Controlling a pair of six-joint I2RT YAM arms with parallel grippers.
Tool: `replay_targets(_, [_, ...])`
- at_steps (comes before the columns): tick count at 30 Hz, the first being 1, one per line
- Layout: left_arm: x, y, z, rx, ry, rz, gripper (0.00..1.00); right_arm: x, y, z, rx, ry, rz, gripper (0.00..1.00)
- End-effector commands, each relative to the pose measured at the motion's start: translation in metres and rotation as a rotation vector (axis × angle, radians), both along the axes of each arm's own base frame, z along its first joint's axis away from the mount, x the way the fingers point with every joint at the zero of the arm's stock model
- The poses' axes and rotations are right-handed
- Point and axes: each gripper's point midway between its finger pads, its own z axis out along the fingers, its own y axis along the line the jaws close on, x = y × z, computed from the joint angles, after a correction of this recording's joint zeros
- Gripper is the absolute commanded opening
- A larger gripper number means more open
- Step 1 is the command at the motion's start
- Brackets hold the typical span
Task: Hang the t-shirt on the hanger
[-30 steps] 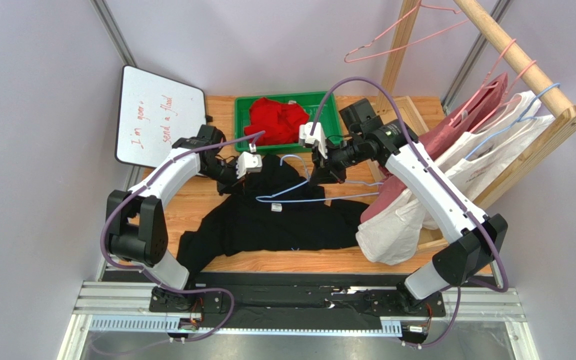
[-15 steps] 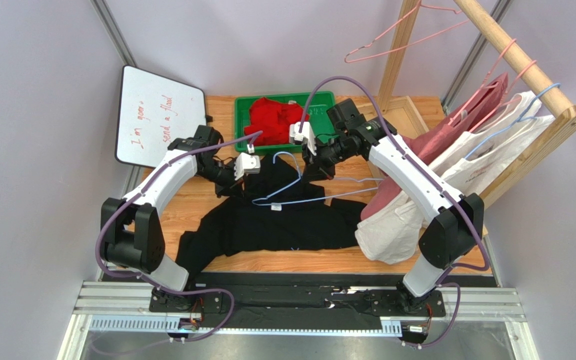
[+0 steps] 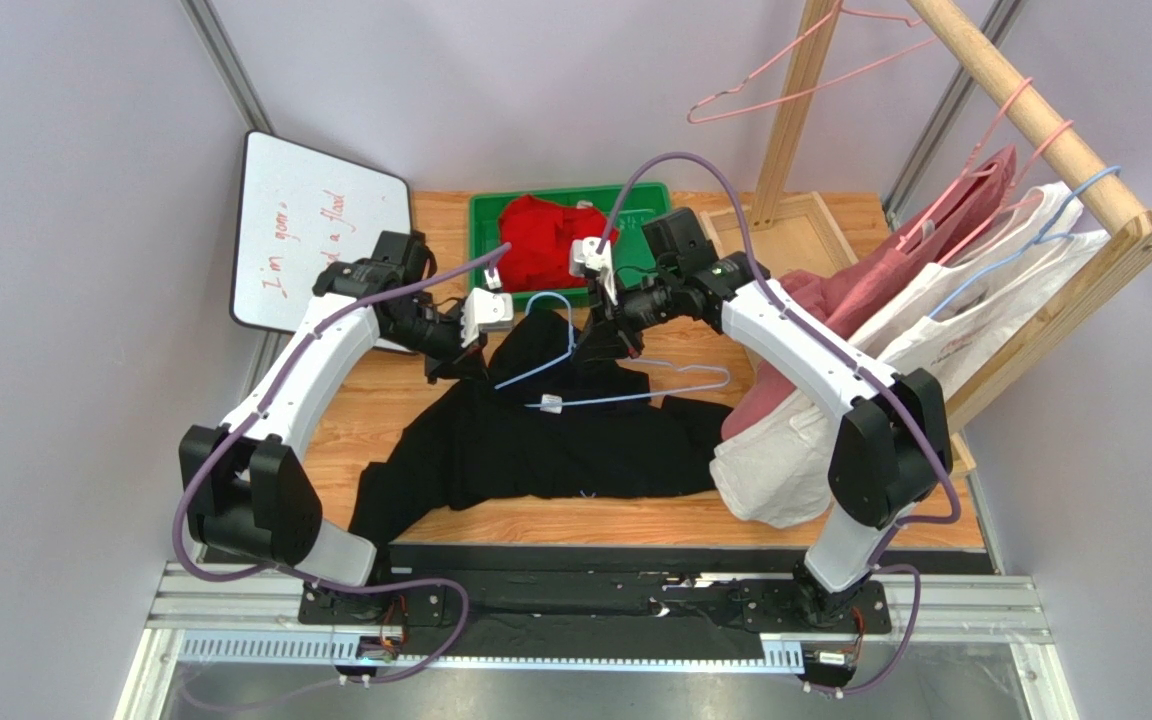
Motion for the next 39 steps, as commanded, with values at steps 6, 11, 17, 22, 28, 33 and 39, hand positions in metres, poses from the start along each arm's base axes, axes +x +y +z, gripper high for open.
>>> replay_targets(6, [-0.014,-0.012,0.047,-0.091,-0.006,-0.027,0.00,0.018,0.041,0.016,0.230,-0.001,0.013,0.00])
replay_targets(11, [-0.015,-0.018,0.058,-0.101,-0.002,0.001,0.00,0.021,0.057,0.017,0.265,0.000,0.012,0.00])
replay_targets(17, [-0.017,-0.010,0.049,-0.037,0.023,0.028,0.00,0.029,0.053,0.012,0.221,-0.083,-0.038,0.00])
replay_targets(22, [-0.021,-0.011,0.053,-0.057,0.027,0.043,0.00,0.036,0.026,0.011,0.190,-0.177,-0.101,0.00])
replay_targets(28, [-0.007,-0.017,0.068,-0.093,-0.001,0.091,0.00,0.025,0.027,0.021,0.251,-0.201,-0.117,0.00])
replay_targets(33, [-0.007,-0.017,0.070,-0.085,0.026,0.097,0.00,0.031,0.033,0.029,0.303,-0.244,-0.177,0.00])
replay_targets(39, [-0.009,-0.011,0.068,-0.046,0.010,0.087,0.00,0.047,0.011,0.034,0.264,-0.361,-0.258,0.00])
